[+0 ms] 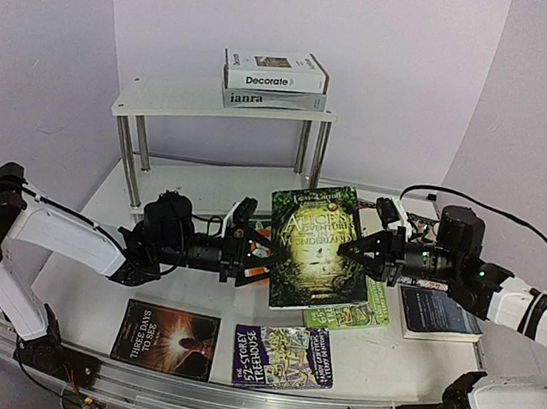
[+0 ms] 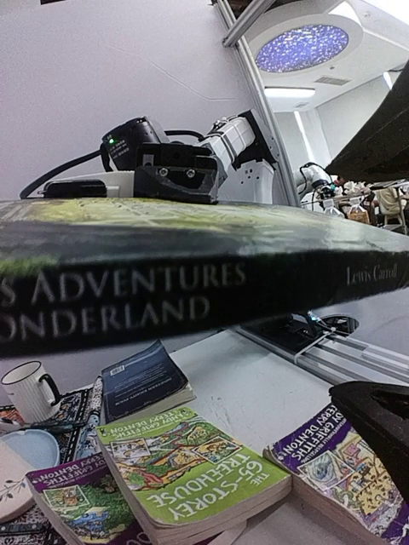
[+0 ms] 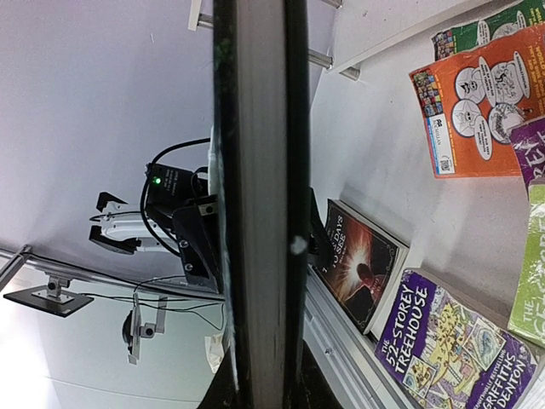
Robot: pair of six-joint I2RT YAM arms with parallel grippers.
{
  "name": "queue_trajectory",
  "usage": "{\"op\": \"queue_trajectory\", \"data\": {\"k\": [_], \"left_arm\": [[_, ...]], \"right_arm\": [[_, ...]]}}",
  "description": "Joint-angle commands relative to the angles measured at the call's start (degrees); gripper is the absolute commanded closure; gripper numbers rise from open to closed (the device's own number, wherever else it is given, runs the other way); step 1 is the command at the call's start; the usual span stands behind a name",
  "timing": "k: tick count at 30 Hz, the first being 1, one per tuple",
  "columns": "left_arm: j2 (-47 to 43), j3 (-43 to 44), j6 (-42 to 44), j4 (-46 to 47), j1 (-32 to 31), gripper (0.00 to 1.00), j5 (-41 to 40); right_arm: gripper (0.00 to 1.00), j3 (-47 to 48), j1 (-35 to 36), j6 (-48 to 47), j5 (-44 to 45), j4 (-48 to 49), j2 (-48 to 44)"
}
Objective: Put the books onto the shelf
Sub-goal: Pass from the right arm to the left
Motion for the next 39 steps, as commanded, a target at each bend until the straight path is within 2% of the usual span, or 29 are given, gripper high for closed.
{"op": "queue_trajectory", "data": {"k": [1, 6, 16, 23, 26, 31, 39], "left_arm": [[-1.66, -0.87, -1.32, 3.64, 1.0, 0.2, -2.17], [-0.37, 1.01, -1.22, 3.85, 0.98, 0.29, 0.77], [-0.62, 0.47, -1.74, 6.4, 1.0, 0.46, 1.4], [-6.06, -4.49, -2.25, 7.19, 4.25, 0.46, 1.32], [-7.59, -5.16, -2.12, 7.08, 7.83, 0.45, 9.02], [-9.56, -6.83, -1.81, 6.95, 12.84, 0.39, 24.19], [-8.75, -5.89, -0.59, 6.06, 15.5, 0.38, 33.77]], "right_arm": [[1.0, 4.32, 0.27, -1.39, -2.81, 5.79, -1.14], [1.0, 4.64, 1.24, -1.78, -3.2, 6.25, 0.24], [1.0, 5.32, 4.7, -3.64, -2.38, 6.19, 3.68], [1.0, 7.55, 7.31, -3.87, -5.36, 5.99, 6.62], [1.0, 9.21, 7.58, -4.9, -8.02, 3.36, 7.45], [0.99, 14.55, 7.65, -12.72, -12.83, -9.22, 8.48], [1.0, 20.54, 10.8, -23.17, -18.33, -25.81, 12.8]]}}
